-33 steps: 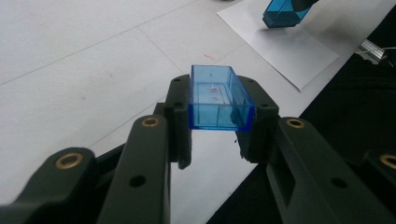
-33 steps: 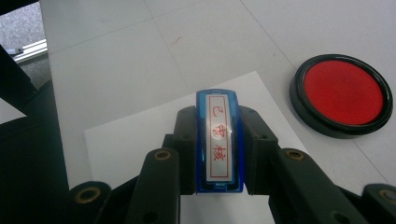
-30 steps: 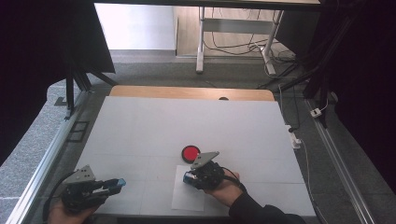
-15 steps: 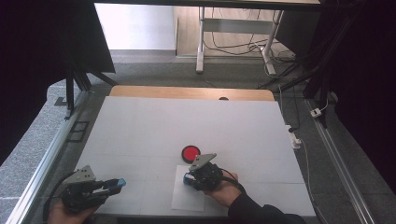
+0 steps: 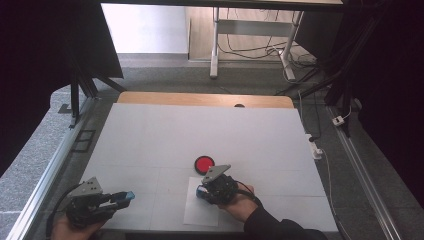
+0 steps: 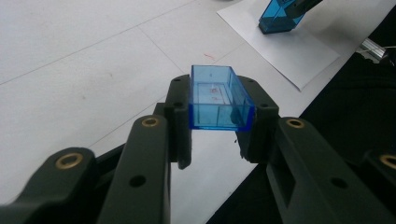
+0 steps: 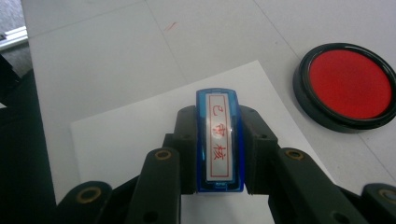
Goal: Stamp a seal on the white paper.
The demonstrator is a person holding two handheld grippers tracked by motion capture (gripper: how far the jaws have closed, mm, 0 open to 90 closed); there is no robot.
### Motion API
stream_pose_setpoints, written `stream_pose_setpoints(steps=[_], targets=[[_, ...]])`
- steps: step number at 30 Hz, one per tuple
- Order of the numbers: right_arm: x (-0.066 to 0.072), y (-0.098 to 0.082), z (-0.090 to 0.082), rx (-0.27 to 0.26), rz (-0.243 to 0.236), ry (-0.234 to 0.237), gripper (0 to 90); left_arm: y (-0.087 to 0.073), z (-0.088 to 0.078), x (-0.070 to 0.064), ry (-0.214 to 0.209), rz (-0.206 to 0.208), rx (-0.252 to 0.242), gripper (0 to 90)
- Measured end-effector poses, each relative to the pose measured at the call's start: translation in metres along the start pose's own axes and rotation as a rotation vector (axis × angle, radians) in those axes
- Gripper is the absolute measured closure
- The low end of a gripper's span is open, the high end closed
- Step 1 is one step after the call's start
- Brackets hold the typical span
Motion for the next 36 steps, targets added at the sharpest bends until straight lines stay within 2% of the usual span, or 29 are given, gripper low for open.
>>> stream_pose_setpoints(steps=[3,5,8,13,17,22,23,30,36], targets=[[-0.002,-0.001,0.000,-0.010,0.032,0.020,72.1,0.000,0.000,0.000,0.000,0.000,0.000,68.1],[-0.002,-0.001,0.000,-0.011,0.032,0.020,72.1,0.000,0.000,0.000,-0.001,-0.001,0.000,68.2],[-0.001,0.000,0.000,0.001,0.002,0.001,72.1,0.000,0.000,0.000,-0.001,-0.003,0.000,68.2],[-0.002,0.000,0.000,-0.005,0.031,0.018,72.0,0.000,0.000,0.000,0.001,-0.001,0.000,68.2],[-0.002,0.000,-0.001,-0.002,0.017,0.019,71.8,0.000,0.000,0.000,0.000,-0.001,0.000,68.1],[-0.003,0.002,-0.003,-0.031,0.070,0.042,71.7,0.000,0.000,0.000,0.000,-0.002,0.000,68.1],[-0.003,0.004,-0.004,-0.044,0.080,0.040,71.7,0.000,0.000,0.001,0.000,-0.002,0.000,68.1],[-0.009,0.015,-0.024,-0.105,0.067,-0.001,71.7,0.000,0.000,0.001,0.001,-0.002,-0.001,68.1],[-0.010,0.012,-0.026,-0.091,0.059,-0.008,71.7,0.000,0.000,0.001,0.001,-0.004,0.000,68.1]])
Point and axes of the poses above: each handheld gripper's, and its own axes: z roughly forward along the jaws, y roughly out of its top, x roughly to its left, the point moved 10 cm from there along z, roughly forward along the jaws, and after that the axes turned 15 degrees about -z, right-handed, at the moved point
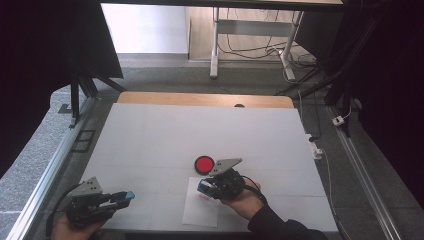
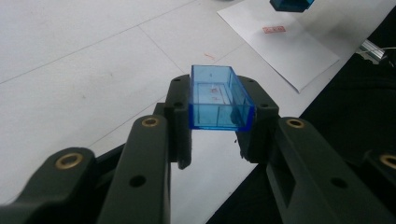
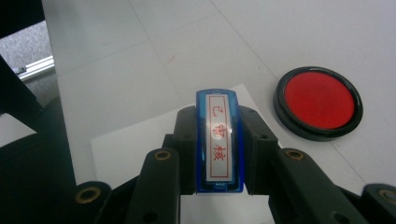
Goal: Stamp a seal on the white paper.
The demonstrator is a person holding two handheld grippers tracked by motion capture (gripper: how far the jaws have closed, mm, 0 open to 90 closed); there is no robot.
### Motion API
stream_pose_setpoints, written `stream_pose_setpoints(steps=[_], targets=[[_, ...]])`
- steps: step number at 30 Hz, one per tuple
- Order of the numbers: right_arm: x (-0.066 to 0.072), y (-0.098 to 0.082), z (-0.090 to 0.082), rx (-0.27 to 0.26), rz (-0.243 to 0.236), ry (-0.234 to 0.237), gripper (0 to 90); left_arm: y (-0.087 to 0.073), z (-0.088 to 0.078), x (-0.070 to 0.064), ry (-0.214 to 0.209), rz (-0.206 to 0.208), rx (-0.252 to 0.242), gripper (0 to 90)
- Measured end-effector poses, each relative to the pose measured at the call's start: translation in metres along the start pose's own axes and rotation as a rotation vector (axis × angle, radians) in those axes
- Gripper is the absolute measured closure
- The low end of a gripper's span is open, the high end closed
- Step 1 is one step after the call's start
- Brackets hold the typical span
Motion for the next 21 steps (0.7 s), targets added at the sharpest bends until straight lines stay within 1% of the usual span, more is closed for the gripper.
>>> stream_pose_setpoints(steps=[1,5,8,12,16,21], targets=[[0.000,-0.001,0.001,0.009,-0.008,0.001,71.7,0.000,0.000,0.000,0.000,-0.001,-0.001,68.1],[0.003,-0.004,0.006,0.025,-0.016,0.008,71.7,0.000,0.000,0.000,-0.001,0.000,-0.002,68.1],[0.005,-0.004,0.008,0.029,-0.019,0.014,71.7,0.000,0.000,0.000,-0.001,0.002,-0.001,68.1],[0.007,-0.001,0.007,0.010,-0.020,0.025,71.7,0.000,0.000,0.000,-0.002,0.001,-0.002,68.1],[0.009,0.004,0.002,-0.018,-0.011,0.033,71.7,0.000,-0.001,0.000,-0.005,0.002,-0.004,68.1],[0.011,0.009,-0.003,-0.041,-0.010,0.043,71.7,0.001,-0.001,-0.001,-0.009,0.006,-0.007,68.1]])
Point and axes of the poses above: each handheld gripper's, and its own axes: z roughly forward along the jaws, y roughly out of its top, x roughly to its left, the point moved 10 cm from there along z, roughly forward along the jaws, and after that the axes turned 15 degrees about -z, right-handed, at the moved point
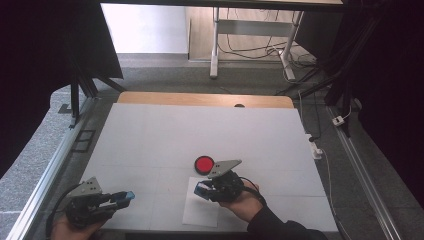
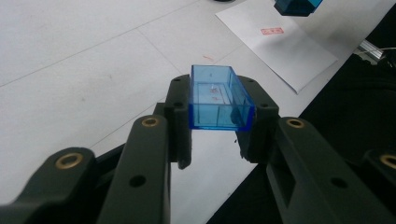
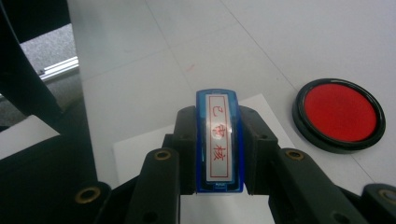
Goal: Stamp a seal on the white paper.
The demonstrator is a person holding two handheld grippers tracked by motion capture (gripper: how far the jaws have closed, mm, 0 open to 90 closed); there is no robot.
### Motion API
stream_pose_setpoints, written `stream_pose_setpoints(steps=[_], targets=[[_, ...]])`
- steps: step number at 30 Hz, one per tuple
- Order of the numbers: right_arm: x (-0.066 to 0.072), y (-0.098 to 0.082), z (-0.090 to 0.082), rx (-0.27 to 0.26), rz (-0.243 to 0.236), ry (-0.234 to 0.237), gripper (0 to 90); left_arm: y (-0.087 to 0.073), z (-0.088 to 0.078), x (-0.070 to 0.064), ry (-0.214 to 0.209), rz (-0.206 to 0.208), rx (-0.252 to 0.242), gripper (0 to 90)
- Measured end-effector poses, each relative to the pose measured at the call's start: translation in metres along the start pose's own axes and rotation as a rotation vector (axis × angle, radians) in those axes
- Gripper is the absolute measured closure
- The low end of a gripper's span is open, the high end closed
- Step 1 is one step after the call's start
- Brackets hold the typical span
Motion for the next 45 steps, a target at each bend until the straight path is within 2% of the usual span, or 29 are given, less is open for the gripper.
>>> stream_pose_setpoints(steps=[8,17,23,29,40,45], targets=[[0.003,0.008,-0.006,-0.038,-0.008,0.010,71.7,0.002,0.000,-0.005,-0.026,0.009,-0.003,68.1],[0.005,0.012,-0.011,-0.057,-0.027,0.015,71.6,0.005,0.002,-0.010,-0.045,0.027,-0.008,68.1],[0.005,0.015,-0.014,-0.074,-0.022,0.015,71.7,0.006,0.002,-0.012,-0.054,0.033,-0.013,68.2],[0.006,0.023,-0.021,-0.116,-0.014,0.018,71.7,0.006,0.003,-0.015,-0.065,0.041,-0.012,68.1],[0.003,0.036,-0.038,-0.192,0.002,0.020,71.7,0.012,0.009,-0.029,-0.111,0.087,-0.007,68.1],[0.004,0.043,-0.046,-0.217,0.001,0.030,71.7,0.018,0.014,-0.038,-0.139,0.130,-0.005,68.1]])
Point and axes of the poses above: each handheld gripper's, and its own axes: z roughly forward along the jaws, y roughly out of its top, x roughly to its left, the point moved 10 cm from there along z, roughly forward along the jaws, and after that the axes turned 15 degrees about -z, right-handed, at the moved point
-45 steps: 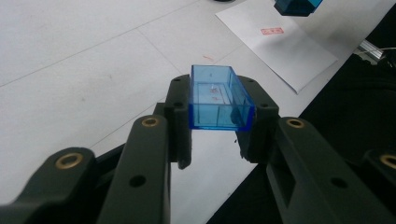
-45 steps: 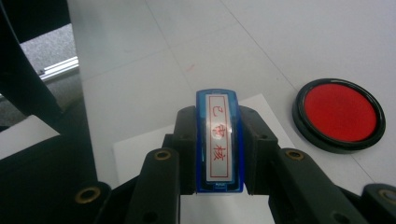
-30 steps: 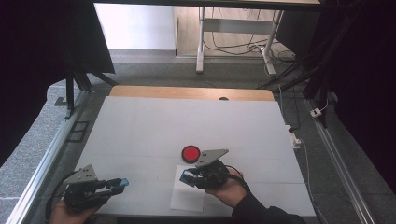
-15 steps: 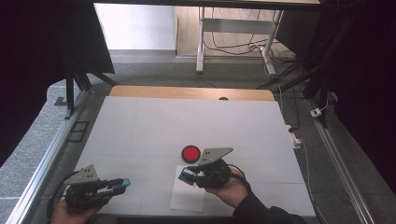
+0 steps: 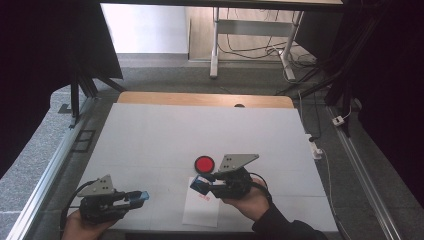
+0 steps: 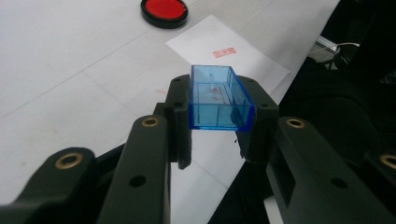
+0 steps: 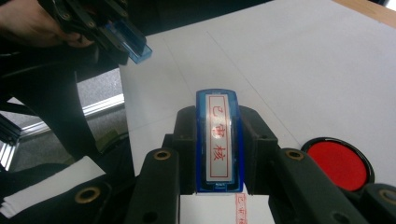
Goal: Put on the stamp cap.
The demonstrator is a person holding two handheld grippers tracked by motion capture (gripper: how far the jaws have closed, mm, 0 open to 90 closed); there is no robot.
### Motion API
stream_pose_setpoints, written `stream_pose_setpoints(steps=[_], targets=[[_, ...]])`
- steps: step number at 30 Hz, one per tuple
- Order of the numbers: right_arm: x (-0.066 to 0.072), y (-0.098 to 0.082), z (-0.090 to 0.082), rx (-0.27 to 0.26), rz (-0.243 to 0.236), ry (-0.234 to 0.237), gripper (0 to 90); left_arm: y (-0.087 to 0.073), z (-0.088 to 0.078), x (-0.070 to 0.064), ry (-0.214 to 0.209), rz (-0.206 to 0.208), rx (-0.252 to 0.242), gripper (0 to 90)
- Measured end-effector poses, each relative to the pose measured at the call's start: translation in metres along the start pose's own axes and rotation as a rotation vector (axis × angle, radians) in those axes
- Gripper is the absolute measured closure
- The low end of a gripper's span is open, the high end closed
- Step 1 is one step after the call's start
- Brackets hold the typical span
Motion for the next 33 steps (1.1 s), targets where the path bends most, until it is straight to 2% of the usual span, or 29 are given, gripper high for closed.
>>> stream_pose_setpoints(steps=[4,10,15,24,33], targets=[[0.002,0.006,-0.002,-0.022,-0.005,0.009,71.7,0.007,0.008,-0.007,-0.036,0.032,0.009,68.1],[0.005,0.011,-0.004,-0.025,-0.011,0.029,71.6,0.015,0.020,-0.017,-0.101,0.074,0.013,68.1],[0.007,0.014,-0.005,-0.032,-0.015,0.047,71.7,0.019,0.030,-0.022,-0.143,0.104,0.040,68.2],[0.009,0.019,-0.007,-0.042,-0.016,0.058,71.7,0.029,0.044,-0.032,-0.219,0.126,0.059,68.2],[0.012,0.023,-0.008,-0.048,-0.032,0.069,71.7,0.038,0.057,-0.040,-0.272,0.155,0.080,68.2]])
Point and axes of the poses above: each handheld gripper's, and its own axes: z roughly forward along the jaws, y roughly out of its top, x roughly to its left, the point moved 10 cm from there along z, roughly forward along the jaws, and after that the axes turned 15 degrees about -z, right-handed, at the moved point
